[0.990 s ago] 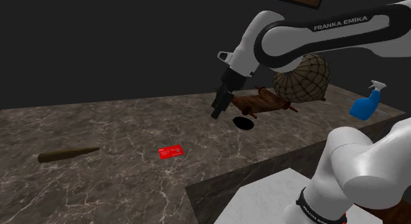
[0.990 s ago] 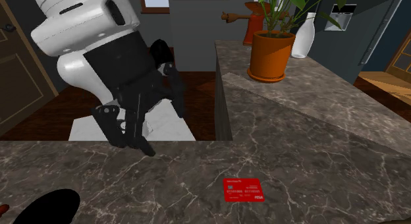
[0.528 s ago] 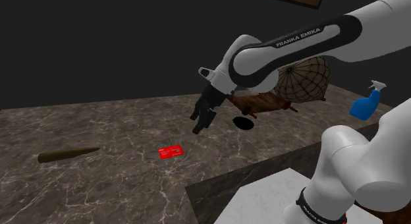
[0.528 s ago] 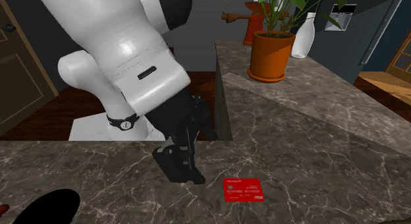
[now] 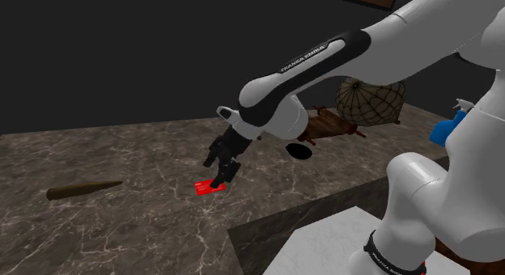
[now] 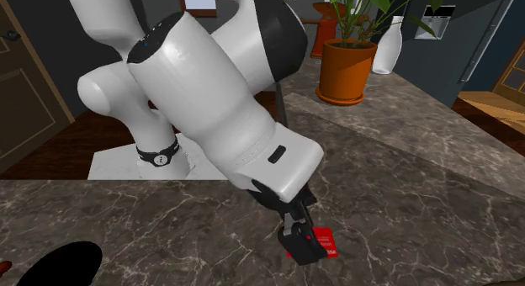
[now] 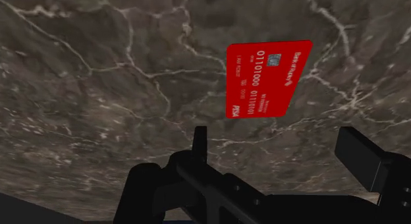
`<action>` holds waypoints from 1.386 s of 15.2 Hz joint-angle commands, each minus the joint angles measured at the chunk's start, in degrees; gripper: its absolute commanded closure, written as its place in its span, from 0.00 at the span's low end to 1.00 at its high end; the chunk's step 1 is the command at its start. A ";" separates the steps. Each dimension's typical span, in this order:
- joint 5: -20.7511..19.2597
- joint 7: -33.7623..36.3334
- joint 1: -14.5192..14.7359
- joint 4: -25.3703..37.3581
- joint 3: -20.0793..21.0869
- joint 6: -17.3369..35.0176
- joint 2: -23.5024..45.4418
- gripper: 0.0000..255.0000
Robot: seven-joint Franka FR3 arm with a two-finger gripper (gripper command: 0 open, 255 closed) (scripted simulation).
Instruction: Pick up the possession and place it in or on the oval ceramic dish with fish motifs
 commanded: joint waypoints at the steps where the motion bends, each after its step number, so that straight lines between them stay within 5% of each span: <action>1: 3.94 -4.19 1.29 2.04 -0.20 0.30 2.82 0.00; 8: 12.11 -10.12 2.59 4.95 0.68 2.00 8.98 0.00; 15: 12.09 -10.10 2.57 4.95 0.70 2.00 8.97 0.00; 16: 12.09 -10.10 2.57 4.95 0.70 2.00 8.97 1.00; 21: 11.81 -10.02 2.44 5.09 0.57 1.79 8.98 1.00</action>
